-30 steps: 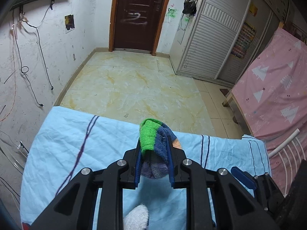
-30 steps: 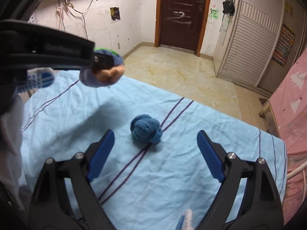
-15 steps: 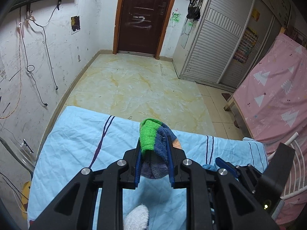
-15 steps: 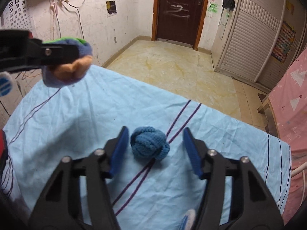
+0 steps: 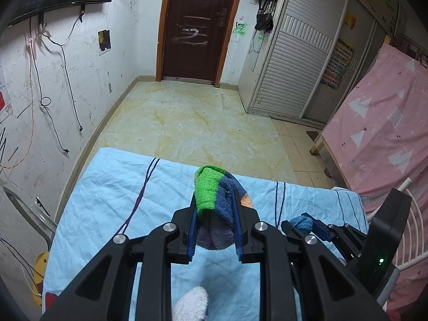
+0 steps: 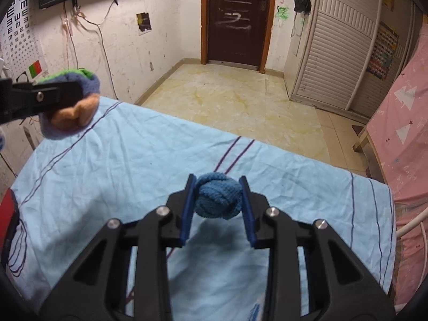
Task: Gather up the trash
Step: 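Carry the hat and yarn ball to the yellow bin and open both tools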
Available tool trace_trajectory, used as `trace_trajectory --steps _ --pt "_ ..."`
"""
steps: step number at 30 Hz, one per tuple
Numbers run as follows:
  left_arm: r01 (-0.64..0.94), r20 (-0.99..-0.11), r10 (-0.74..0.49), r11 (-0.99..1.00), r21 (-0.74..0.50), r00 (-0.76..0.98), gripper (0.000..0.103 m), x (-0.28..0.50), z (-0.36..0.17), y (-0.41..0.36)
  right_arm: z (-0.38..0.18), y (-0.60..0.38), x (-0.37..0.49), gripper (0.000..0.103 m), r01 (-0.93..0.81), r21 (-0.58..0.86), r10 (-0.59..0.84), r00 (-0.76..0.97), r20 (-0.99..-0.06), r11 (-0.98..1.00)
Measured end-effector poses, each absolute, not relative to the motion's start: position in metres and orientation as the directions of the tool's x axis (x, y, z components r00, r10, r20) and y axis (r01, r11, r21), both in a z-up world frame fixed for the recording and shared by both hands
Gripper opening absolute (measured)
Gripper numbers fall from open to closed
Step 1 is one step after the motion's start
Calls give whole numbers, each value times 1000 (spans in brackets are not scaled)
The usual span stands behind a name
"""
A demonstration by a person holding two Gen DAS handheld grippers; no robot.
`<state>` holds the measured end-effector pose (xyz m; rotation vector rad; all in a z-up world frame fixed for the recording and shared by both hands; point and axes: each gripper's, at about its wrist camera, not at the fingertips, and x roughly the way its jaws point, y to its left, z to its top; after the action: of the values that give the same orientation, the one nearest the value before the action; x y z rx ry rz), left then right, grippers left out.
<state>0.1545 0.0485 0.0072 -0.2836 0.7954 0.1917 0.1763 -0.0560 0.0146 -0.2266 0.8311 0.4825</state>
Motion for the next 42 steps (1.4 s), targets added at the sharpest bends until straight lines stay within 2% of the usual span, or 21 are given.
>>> trace_trajectory --steps 25,42 --pt "-104 -695 27 992 -69 718 13 126 37 -89 55 -219 129 30 -281 99 278 720 -636 955" --pt "71 -713 -44 997 8 700 13 134 29 -207 33 -347 117 30 -75 182 173 772 -611 980"
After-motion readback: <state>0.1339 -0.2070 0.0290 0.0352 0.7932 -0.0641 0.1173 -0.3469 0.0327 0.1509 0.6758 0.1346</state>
